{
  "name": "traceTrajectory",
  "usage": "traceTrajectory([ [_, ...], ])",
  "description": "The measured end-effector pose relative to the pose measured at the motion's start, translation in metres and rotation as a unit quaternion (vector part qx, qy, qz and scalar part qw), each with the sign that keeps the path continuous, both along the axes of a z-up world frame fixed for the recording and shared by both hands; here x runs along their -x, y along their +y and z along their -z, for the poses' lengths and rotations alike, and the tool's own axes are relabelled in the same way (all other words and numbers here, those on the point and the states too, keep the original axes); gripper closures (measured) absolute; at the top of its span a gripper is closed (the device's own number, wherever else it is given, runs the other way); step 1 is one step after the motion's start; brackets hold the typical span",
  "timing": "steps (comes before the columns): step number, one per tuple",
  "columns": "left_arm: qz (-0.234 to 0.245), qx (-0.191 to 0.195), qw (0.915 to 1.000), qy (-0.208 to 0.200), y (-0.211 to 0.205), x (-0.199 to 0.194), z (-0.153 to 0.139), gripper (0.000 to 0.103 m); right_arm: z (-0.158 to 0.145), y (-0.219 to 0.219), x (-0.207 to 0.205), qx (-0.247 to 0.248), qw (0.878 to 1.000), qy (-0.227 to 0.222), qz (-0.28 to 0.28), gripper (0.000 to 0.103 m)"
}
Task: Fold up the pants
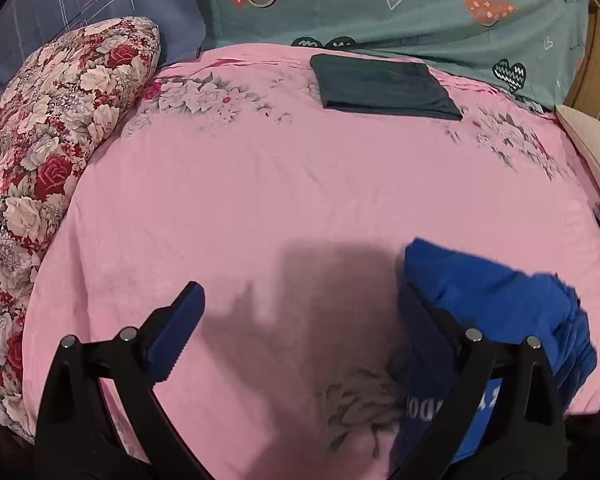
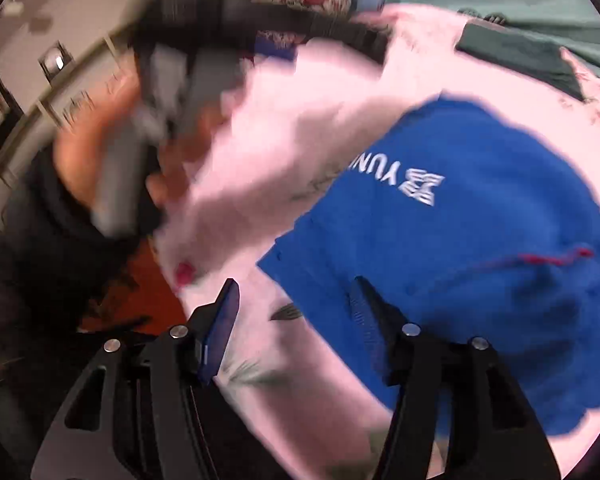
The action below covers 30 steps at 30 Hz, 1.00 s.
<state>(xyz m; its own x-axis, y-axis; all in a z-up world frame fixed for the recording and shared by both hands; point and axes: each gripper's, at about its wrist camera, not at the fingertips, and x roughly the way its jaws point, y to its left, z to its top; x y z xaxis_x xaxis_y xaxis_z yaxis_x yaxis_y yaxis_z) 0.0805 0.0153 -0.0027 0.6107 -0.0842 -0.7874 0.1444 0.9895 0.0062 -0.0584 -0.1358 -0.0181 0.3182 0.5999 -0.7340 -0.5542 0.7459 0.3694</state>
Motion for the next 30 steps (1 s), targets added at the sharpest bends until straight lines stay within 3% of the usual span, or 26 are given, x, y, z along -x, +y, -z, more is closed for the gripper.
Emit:
traceTrajectory([
  [2,0.03,0.011,0.9995,-0.003,-0.002,0.021,0.005,0.005,-0.027,-0.033,0.016,-0.015,0.998,-0.05,0.036,0.042],
  [5,0.077,0.049,0.9958,0.008,-0.008,0.045,0.013,0.005,-0.043,-0.111,0.027,-0.032,0.983,-0.07,0.168,0.012],
  [8,0.104,0.085,0.9906,0.025,-0.021,0.05,0.025,0.005,-0.02,-0.168,0.022,-0.047,0.961,-0.023,0.273,0.009],
  [10,0.098,0.109,0.9886,0.035,-0.027,0.045,0.034,0.004,0.0,-0.186,0.01,-0.082,0.953,0.015,0.292,0.009],
  [15,0.082,0.192,0.9747,0.08,-0.027,0.031,0.05,0.004,0.045,-0.179,-0.02,-0.123,0.947,0.084,0.283,0.009],
  [21,0.062,0.263,0.9547,0.124,-0.005,0.022,0.062,0.004,0.035,-0.166,-0.029,-0.125,0.954,0.098,0.255,0.013],
  [25,0.059,0.269,0.9534,0.123,-0.014,0.021,0.063,0.002,0.036,-0.159,-0.034,-0.126,0.954,0.104,0.252,0.015],
  [28,0.112,0.279,0.9432,0.143,-0.05,0.029,0.062,0.004,0.039,-0.156,-0.036,-0.129,0.953,0.104,0.255,0.015],
  [29,0.127,0.268,0.9443,0.142,-0.062,0.034,0.06,0.005,0.039,-0.155,-0.036,-0.127,0.953,0.103,0.254,0.019],
  [30,0.131,0.247,0.9509,0.132,-0.07,0.039,0.058,0.008,0.039,-0.152,-0.036,-0.118,0.956,0.099,0.249,0.031],
])
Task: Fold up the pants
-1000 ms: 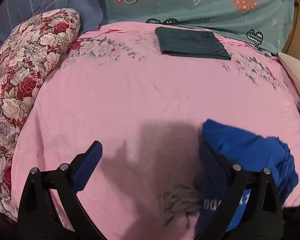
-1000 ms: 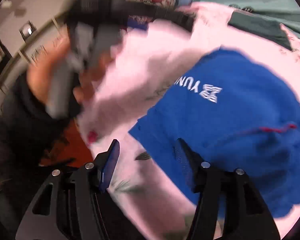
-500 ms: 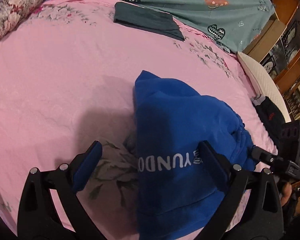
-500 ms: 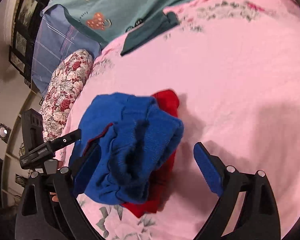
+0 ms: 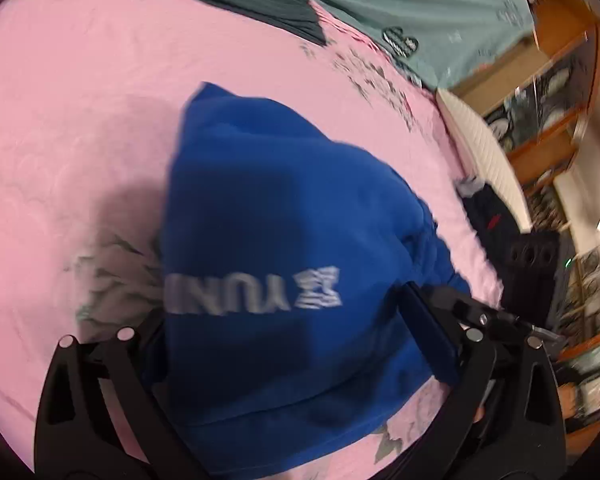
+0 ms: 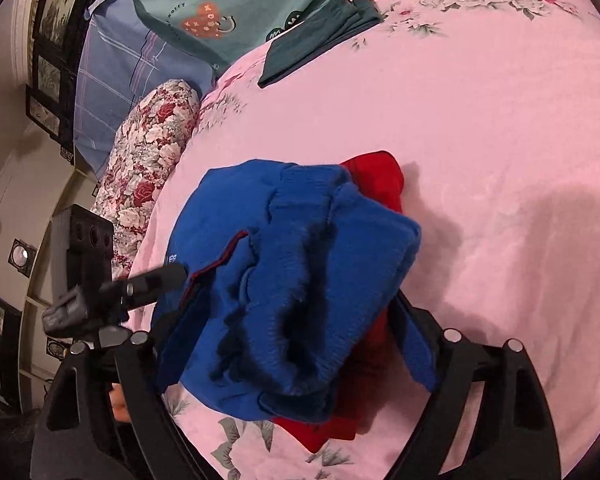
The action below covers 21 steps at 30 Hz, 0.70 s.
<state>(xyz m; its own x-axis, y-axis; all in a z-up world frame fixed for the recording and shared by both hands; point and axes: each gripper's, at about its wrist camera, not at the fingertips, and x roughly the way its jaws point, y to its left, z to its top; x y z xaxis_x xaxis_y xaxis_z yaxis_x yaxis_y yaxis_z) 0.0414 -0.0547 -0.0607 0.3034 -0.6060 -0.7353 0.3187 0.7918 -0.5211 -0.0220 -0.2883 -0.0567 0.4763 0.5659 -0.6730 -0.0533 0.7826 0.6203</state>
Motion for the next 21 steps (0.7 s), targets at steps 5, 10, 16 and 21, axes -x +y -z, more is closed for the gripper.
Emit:
traceTrajectory([
  [5,-0.021,0.023,0.9995,0.004,0.013,-0.005,-0.014,0.046,-0.011,0.01,0.006,0.034,0.999,-0.024,-0.028,0.062],
  [10,-0.013,0.022,0.9994,-0.023,0.013,-0.003,-0.038,0.054,-0.042,0.016,0.008,0.035,0.996,-0.067,-0.041,0.065],
  [16,-0.011,0.022,0.9987,-0.044,0.016,-0.024,-0.065,0.054,-0.079,0.017,-0.015,0.041,0.993,-0.099,-0.047,0.066],
  [21,-0.019,0.013,0.9934,-0.112,0.008,-0.094,-0.125,0.054,-0.132,0.019,-0.088,0.071,0.986,-0.145,-0.045,0.065],
])
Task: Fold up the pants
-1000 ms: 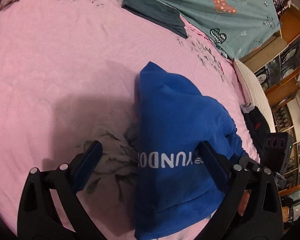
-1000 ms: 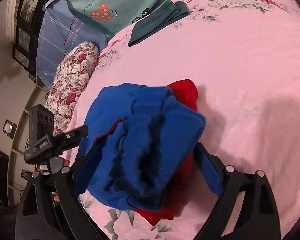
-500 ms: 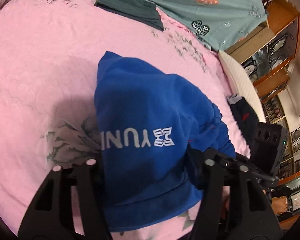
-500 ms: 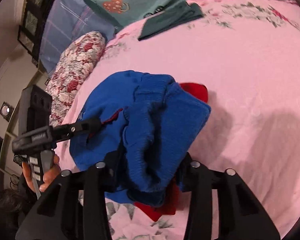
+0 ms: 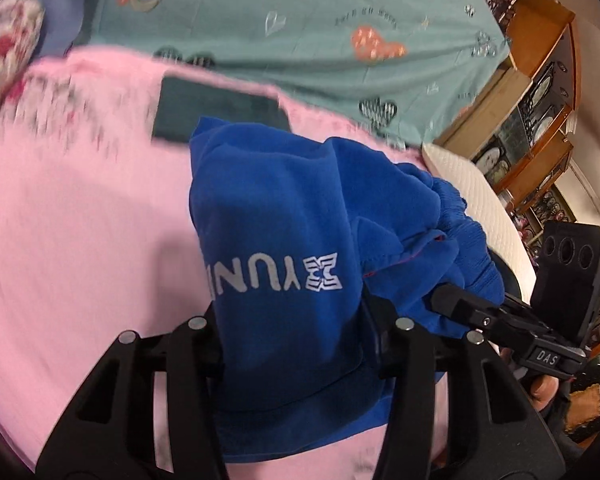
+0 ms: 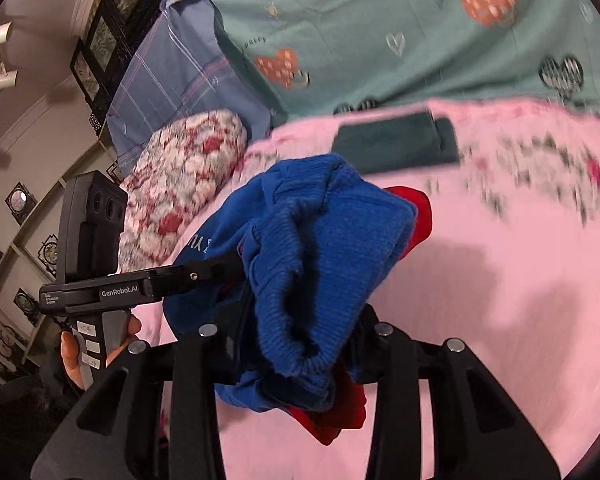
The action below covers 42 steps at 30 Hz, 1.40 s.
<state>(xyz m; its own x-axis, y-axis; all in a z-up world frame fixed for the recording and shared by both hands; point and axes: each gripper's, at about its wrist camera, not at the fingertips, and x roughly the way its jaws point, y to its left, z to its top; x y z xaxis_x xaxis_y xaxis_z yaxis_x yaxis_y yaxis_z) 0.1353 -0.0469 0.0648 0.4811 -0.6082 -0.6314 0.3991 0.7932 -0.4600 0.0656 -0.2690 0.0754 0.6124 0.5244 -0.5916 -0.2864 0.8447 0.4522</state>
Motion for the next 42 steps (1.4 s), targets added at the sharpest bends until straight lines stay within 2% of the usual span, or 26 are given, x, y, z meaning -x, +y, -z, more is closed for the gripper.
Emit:
traceTrajectory([
  [4,-0.018,0.012,0.9991,-0.036,-0.002,-0.089,-0.037,0.053,-0.035,-0.005,-0.085,0.014,0.999,-0.032,0.015,0.065],
  [6,-0.028,0.026,0.9984,-0.042,-0.006,-0.146,-0.039,0.048,-0.042,-0.01,-0.136,0.02,0.998,-0.045,0.032,0.064],
  [7,-0.03,0.037,0.9979,-0.044,-0.008,-0.172,-0.035,0.032,-0.04,-0.012,-0.162,0.023,0.997,-0.053,0.044,0.062],
  [8,-0.028,0.043,0.9978,-0.043,-0.011,-0.198,-0.027,0.012,-0.033,-0.015,-0.192,0.034,0.995,-0.061,0.065,0.052],
  [9,-0.042,0.036,0.9976,-0.041,-0.013,-0.226,-0.014,0.007,-0.021,-0.017,-0.217,0.05,0.993,-0.061,0.088,0.033],
  [10,-0.068,0.006,0.9973,-0.027,-0.014,-0.256,0.009,0.006,0.001,-0.022,-0.246,0.08,0.988,-0.041,0.123,0.028],
  [11,-0.088,-0.027,0.9957,0.007,-0.013,-0.281,0.034,0.006,0.024,-0.028,-0.265,0.097,0.984,-0.014,0.149,0.027],
  [12,-0.102,-0.049,0.9916,0.062,-0.006,-0.301,0.064,0.009,0.056,-0.039,-0.281,0.105,0.977,0.033,0.183,0.028],
  [13,-0.114,-0.056,0.9881,0.088,0.002,-0.305,0.079,0.012,0.076,-0.048,-0.28,0.092,0.972,0.061,0.208,0.028],
  [15,-0.12,-0.068,0.9865,0.087,0.015,-0.29,0.088,0.011,0.093,-0.058,-0.256,0.038,0.976,0.066,0.206,0.028],
  [17,-0.126,-0.109,0.9836,0.07,0.026,-0.257,0.08,0.008,0.088,-0.054,-0.226,0.038,0.979,0.052,0.193,0.028],
  [18,-0.13,-0.126,0.9816,0.06,0.031,-0.236,0.073,0.008,0.081,-0.051,-0.202,0.039,0.981,0.041,0.184,0.024],
  [20,-0.135,-0.14,0.9803,0.034,0.036,-0.196,0.059,0.002,0.069,-0.043,-0.168,0.054,0.983,0.033,0.17,0.019],
  [22,-0.135,-0.165,0.9768,0.008,0.036,-0.147,0.045,0.002,0.056,-0.032,-0.122,0.08,0.984,0.023,0.156,0.015],
  [25,-0.112,-0.168,0.9793,-0.012,0.035,-0.071,0.031,0.002,0.037,-0.008,-0.064,0.127,0.982,0.006,0.137,0.014],
  [27,-0.112,-0.176,0.9776,-0.027,0.035,-0.027,0.026,0.002,0.028,0.002,-0.021,0.151,0.98,-0.011,0.13,0.008],
  [30,-0.112,-0.173,0.9774,-0.045,0.038,0.036,0.017,0.002,0.019,0.01,0.035,0.148,0.979,-0.035,0.136,0.005],
  [32,-0.125,-0.186,0.9726,-0.062,0.039,0.072,0.014,0.002,0.018,0.012,0.065,0.147,0.978,-0.044,0.144,0.005],
  [37,-0.132,-0.204,0.967,-0.078,0.04,0.128,0.018,0.002,0.016,0.021,0.122,0.16,0.973,-0.062,0.152,0.005],
  [42,-0.135,-0.216,0.962,-0.098,0.04,0.163,0.019,0.002,0.01,0.03,0.159,0.168,0.97,-0.083,0.156,0.005],
])
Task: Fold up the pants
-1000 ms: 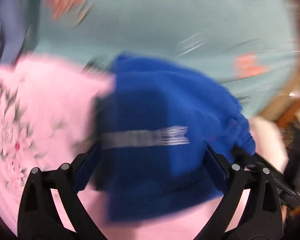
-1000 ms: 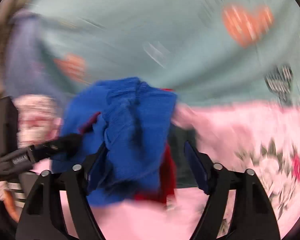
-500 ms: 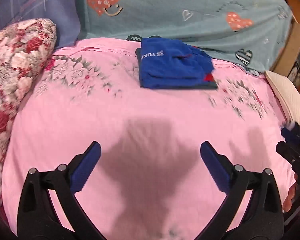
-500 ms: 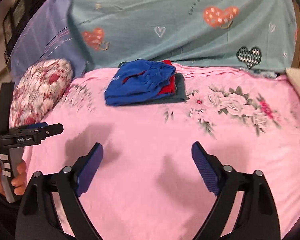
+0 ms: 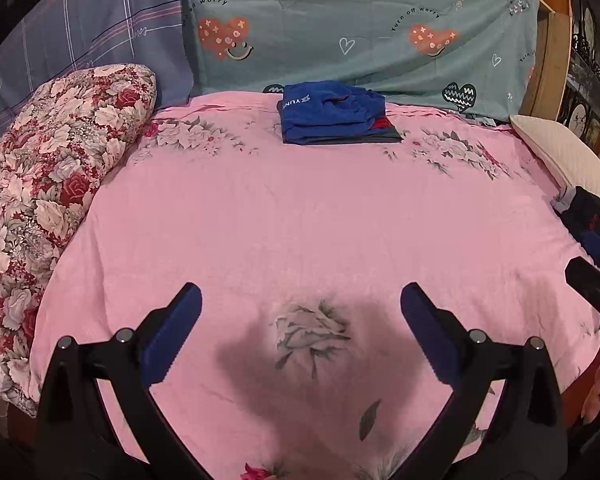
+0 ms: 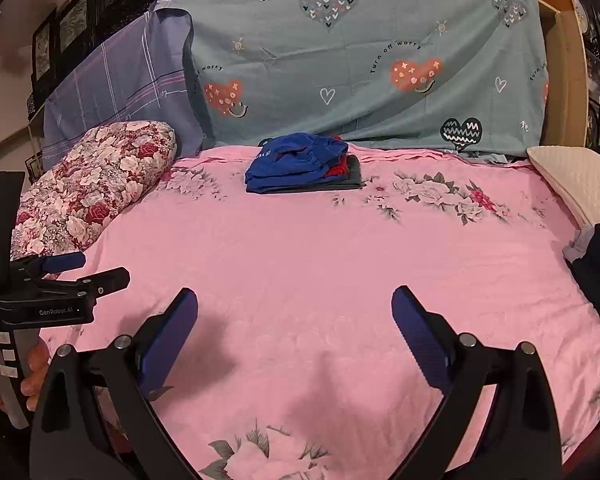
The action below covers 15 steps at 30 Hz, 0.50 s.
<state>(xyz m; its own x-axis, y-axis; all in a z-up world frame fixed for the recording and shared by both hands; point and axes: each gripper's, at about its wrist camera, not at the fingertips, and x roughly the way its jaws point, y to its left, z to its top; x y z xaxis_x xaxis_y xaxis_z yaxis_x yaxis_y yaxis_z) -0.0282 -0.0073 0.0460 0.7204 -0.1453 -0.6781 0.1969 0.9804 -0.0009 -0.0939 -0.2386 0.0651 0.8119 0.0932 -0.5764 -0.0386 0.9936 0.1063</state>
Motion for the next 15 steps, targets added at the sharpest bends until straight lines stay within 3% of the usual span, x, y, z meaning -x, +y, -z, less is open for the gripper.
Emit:
traceTrajectory([
  [6,-0.014,-0.003,0.9996,-0.024,0.006,0.021,-0.013,0.002,-0.012,0.005,0.028,0.022,0.999,-0.039,0.018,0.005],
  [10,-0.048,-0.035,0.9973,-0.042,0.007,0.025,-0.017,0.002,-0.013,0.007,0.034,0.024,0.999,-0.044,0.019,0.005],
  [15,-0.047,-0.024,0.998,-0.034,0.01,0.024,-0.014,0.002,-0.011,0.007,0.035,0.021,0.999,-0.04,0.018,0.005],
])
